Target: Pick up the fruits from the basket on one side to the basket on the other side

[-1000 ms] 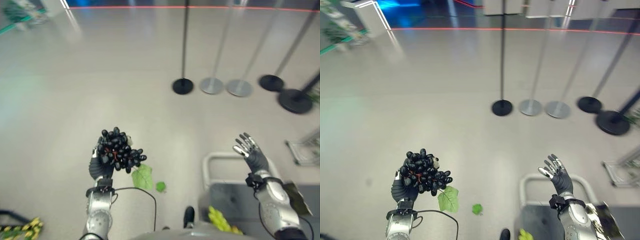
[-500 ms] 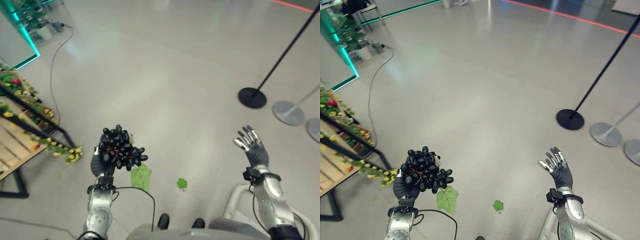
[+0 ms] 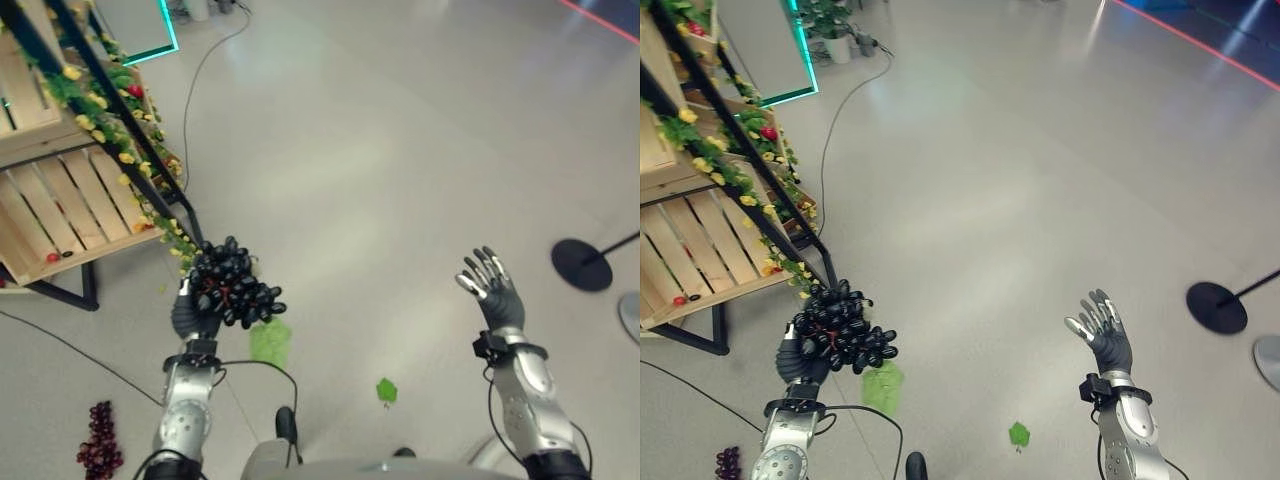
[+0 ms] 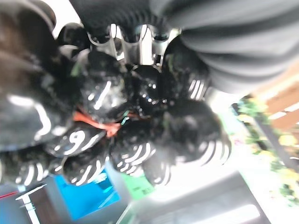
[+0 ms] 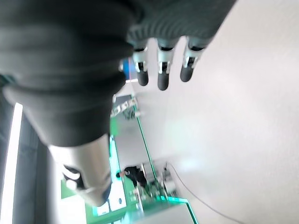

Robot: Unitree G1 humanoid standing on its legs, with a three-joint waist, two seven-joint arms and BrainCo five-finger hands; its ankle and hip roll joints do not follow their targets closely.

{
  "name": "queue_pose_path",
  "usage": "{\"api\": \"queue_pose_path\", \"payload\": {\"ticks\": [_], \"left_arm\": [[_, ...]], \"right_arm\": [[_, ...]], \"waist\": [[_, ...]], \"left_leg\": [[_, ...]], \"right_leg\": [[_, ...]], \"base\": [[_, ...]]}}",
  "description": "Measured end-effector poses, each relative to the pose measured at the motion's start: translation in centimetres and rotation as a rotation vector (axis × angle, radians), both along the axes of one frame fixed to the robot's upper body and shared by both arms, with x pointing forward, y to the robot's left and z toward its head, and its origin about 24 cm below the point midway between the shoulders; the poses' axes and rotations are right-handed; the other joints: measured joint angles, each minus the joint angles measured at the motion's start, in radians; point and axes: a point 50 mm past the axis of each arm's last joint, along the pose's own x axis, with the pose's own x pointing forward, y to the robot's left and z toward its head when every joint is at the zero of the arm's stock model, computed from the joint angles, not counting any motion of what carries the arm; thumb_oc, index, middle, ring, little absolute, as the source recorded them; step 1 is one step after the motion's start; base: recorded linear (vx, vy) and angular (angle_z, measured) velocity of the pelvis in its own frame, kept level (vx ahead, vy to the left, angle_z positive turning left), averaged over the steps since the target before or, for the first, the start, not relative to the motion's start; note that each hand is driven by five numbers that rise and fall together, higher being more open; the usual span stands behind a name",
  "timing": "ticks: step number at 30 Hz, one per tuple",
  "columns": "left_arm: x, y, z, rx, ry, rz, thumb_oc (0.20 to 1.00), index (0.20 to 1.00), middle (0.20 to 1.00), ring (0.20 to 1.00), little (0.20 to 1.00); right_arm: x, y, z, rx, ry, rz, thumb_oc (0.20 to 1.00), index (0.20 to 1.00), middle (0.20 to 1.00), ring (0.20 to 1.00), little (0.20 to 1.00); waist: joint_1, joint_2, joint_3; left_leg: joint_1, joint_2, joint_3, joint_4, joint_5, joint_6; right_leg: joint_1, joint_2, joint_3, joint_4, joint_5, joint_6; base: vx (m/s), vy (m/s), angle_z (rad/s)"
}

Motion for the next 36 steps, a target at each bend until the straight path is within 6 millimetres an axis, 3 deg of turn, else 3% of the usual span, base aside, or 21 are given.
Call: {"api": "queue_pose_path", "payload": {"ticks": [6,7,8,9,10,12,13,14,16,17,18,19,21,22,23,24,25,27,29,33,36], "left_arm": [[-0.4,0.6,-0.1,0.02,0.014,0.006,0.2,0.2,0.2,0.2,0.2],[-0.2,0.5,-0.4,0.007,0.021,0.01,0.2,0.2,0.2,0.2,0.2],[-0.2,0.1,-0.5,-0.003,0.028,0.002,0.2,0.2,0.2,0.2,0.2],[-0.3,0.0,-0.5,-0.008,0.022,0.006,0.2,0.2,0.2,0.2,0.2],[-0.1,-0.2,-0.4,-0.009,0.012,0.007,0.2,0.2,0.2,0.2,0.2],[0.6,-0.2,0.2,-0.009,-0.019,0.008,0.2,0.2,0.2,0.2,0.2],[1.2,-0.1,0.9,0.004,-0.043,0.009,0.2,0.2,0.2,0.2,0.2],[1.5,-0.1,1.2,0.014,-0.06,0.01,0.2,0.2,0.2,0.2,0.2],[1.3,0.0,1.2,0.016,-0.058,0.017,0.2,0.2,0.2,0.2,0.2],[1.1,0.2,1.0,0.022,-0.05,0.021,0.2,0.2,0.2,0.2,0.2],[1.0,-0.1,0.8,0.013,-0.045,0.018,0.2,0.2,0.2,0.2,0.2],[0.6,0.0,0.5,0.011,-0.033,0.025,0.2,0.2,0.2,0.2,0.2],[0.5,-1.0,0.0,-0.012,-0.012,-0.003,0.2,0.2,0.2,0.2,0.2],[0.5,-1.4,-0.1,-0.018,-0.01,-0.013,0.2,0.2,0.2,0.2,0.2],[0.3,-1.9,-0.4,-0.018,0.005,-0.037,0.2,0.2,0.2,0.2,0.2],[0.2,-1.9,-0.6,-0.014,0.016,-0.043,0.2,0.2,0.2,0.2,0.2],[0.0,-2.1,-0.9,-0.022,0.027,-0.045,0.2,0.2,0.2,0.2,0.2],[0.0,-2.0,-0.8,-0.022,0.026,-0.041,0.2,0.2,0.2,0.2,0.2],[0.2,-2.0,-0.7,-0.023,0.018,-0.036,0.2,0.2,0.2,0.2,0.2],[0.4,-2.3,-0.5,-0.026,0.008,-0.048,0.2,0.2,0.2,0.2,0.2],[0.9,-2.7,-0.2,-0.027,-0.006,-0.065,0.2,0.2,0.2,0.2,0.2]], "right_arm": [[0.6,1.3,-1.0,0.025,0.041,0.034,1.0,1.0,1.0,1.0,1.0],[0.8,1.4,-1.0,0.035,0.04,0.024,1.0,1.0,1.0,1.0,1.0],[0.6,1.1,-1.2,0.033,0.05,0.013,1.0,1.0,1.0,1.0,1.0],[0.5,1.1,-1.4,0.03,0.06,0.015,1.0,1.0,1.0,1.0,1.0],[0.1,1.3,-1.7,0.039,0.072,0.013,1.0,1.0,1.0,1.0,1.0],[0.2,1.4,-1.8,0.037,0.08,0.026,1.0,1.0,1.0,1.0,1.0],[0.3,1.4,-1.6,0.036,0.074,0.021,1.0,1.0,1.0,1.0,1.0],[0.3,1.4,-1.7,0.038,0.078,0.017,1.0,1.0,1.0,1.0,1.0],[0.2,1.4,-1.7,0.036,0.08,0.02,1.0,1.0,1.0,1.0,1.0],[0.2,1.4,-1.7,0.028,0.079,0.025,1.0,1.0,1.0,1.0,1.0],[0.0,1.3,-1.7,0.026,0.08,0.024,1.0,1.0,1.0,1.0,1.0],[-0.1,1.1,-1.8,0.019,0.083,0.028,1.0,1.0,1.0,1.0,1.0],[-0.6,0.1,-2.0,0.004,0.098,0.007,1.0,1.0,1.0,1.0,1.0],[-0.8,-0.1,-2.0,0.002,0.1,-0.003,1.0,1.0,1.0,1.0,1.0],[-1.0,-0.4,-2.2,-0.001,0.109,-0.012,1.0,1.0,1.0,1.0,1.0],[-1.0,-0.4,-2.4,0.001,0.116,-0.012,1.0,1.0,1.0,1.0,1.0],[-1.1,-0.5,-2.8,0.002,0.135,-0.019,1.0,1.0,1.0,1.0,1.0],[-1.0,-0.5,-3.2,0.004,0.155,-0.017,1.0,1.0,1.0,1.0,1.0],[-1.0,-0.5,-3.1,0.001,0.153,-0.02,1.0,1.0,1.0,1.0,1.0],[-0.2,-0.6,-2.3,-0.01,0.122,-0.021,1.0,1.0,1.0,1.0,1.0],[-0.4,-0.8,-2.5,-0.014,0.13,-0.027,1.0,1.0,1.0,1.0,1.0]], "waist": [[0.027,-0.044,0.019],[0.016,-0.036,0.032],[0.001,-0.023,0.032],[0.002,-0.001,0.043],[-0.004,0.029,0.056],[0.0,0.05,0.069],[-0.015,0.065,0.079],[-0.035,0.068,0.081],[-0.033,0.061,0.081],[-0.037,0.055,0.078],[-0.046,0.043,0.071],[-0.061,0.027,0.065],[-0.067,0.007,0.058],[-0.074,0.007,0.058],[-0.106,-0.005,0.05],[-0.112,-0.016,0.042],[-0.113,-0.017,0.032],[-0.089,0.0,0.016],[-0.085,0.021,0.009],[-0.09,0.049,-0.001],[-0.089,0.052,-0.003]], "left_leg": [[-0.029,-0.009,-0.002,0.037,-0.014,0.006],[-0.059,-0.02,0.014,0.091,-0.037,0.03],[-0.058,-0.018,0.013,0.096,-0.038,0.048],[-0.033,-0.035,-0.014,0.083,-0.036,0.066],[-0.017,-0.04,-0.077,0.07,-0.037,0.094],[-0.03,-0.042,-0.138,0.071,-0.029,0.106],[-0.038,-0.052,-0.189,0.067,-0.021,0.116],[-0.029,-0.064,-0.238,0.058,-0.008,0.124],[0.007,-0.077,-0.252,0.036,-0.003,0.133],[0.022,-0.081,-0.276,0.031,-0.002,0.133],[0.023,-0.092,-0.281,0.029,-0.004,0.133],[0.023,-0.112,-0.309,0.031,-0.01,0.134],[0.027,-0.14,-0.365,0.036,-0.027,0.135],[0.029,-0.144,-0.383,0.038,-0.03,0.132],[0.043,-0.158,-0.384,0.033,-0.023,0.114],[0.051,-0.169,-0.391,0.03,-0.038,0.122],[0.063,-0.167,-0.401,0.044,-0.061,0.103],[0.068,-0.147,-0.434,0.068,-0.104,0.078],[0.07,-0.125,-0.454,0.095,-0.136,0.053],[0.112,-0.085,-0.479,0.083,-0.159,0.027],[0.108,-0.093,-0.483,0.115,-0.176,0.012]], "right_leg": [[0.001,-0.023,0.006,0.018,0.002,-0.003],[-0.001,-0.07,0.019,0.096,-0.015,0.011],[0.001,-0.082,0.03,0.133,-0.017,0.014],[-0.045,-0.135,0.074,0.277,-0.015,0.017],[-0.065,-0.152,0.122,0.302,-0.029,0.056],[-0.093,-0.087,0.23,0.186,-0.05,0.082],[-0.096,-0.05,0.248,0.098,-0.049,0.082],[-0.109,-0.019,0.268,0.073,-0.052,0.082],[-0.135,0.03,0.261,0.137,-0.07,0.094],[-0.192,0.086,0.273,0.261,-0.103,0.066],[-0.216,0.12,0.274,0.286,-0.11,0.058],[-0.273,0.188,0.329,0.313,-0.124,0.046],[-0.348,0.257,0.389,0.315,-0.117,0.036],[-0.36,0.263,0.387,0.307,-0.109,0.024],[-0.355,0.248,0.375,0.24,-0.051,0.004],[-0.353,0.226,0.383,0.211,-0.021,0.004],[-0.333,0.217,0.379,0.168,-0.027,-0.047],[-0.279,0.246,0.347,0.113,-0.06,-0.106],[-0.247,0.274,0.34,0.086,-0.045,-0.153],[-0.178,0.307,0.339,0.059,-0.079,-0.159],[-0.145,0.305,0.33,0.035,-0.106,-0.178]], "base": [[0.04,0.322,0.17],[0.08,0.359,0.63],[0.04,0.259,0.7],[0.16,0.447,0.98],[0.11,0.193,0.71],[0.16,0.239,0.81],[0.26,0.354,1.35],[0.23,0.353,1.4],[0.17,0.237,0.76],[0.14,0.137,0.67],[0.31,0.21,1.04],[0.21,0.083,0.95],[0.21,0.029,0.9],[0.26,-0.084,1.26],[0.18,-0.07,1.25],[0.37,-0.144,1.33],[0.28,-0.117,0.69],[0.29,-0.129,0.51],[0.2,-0.093,0.41],[0.25,-0.13,0.48],[0.15,-0.08,0.35]]}}
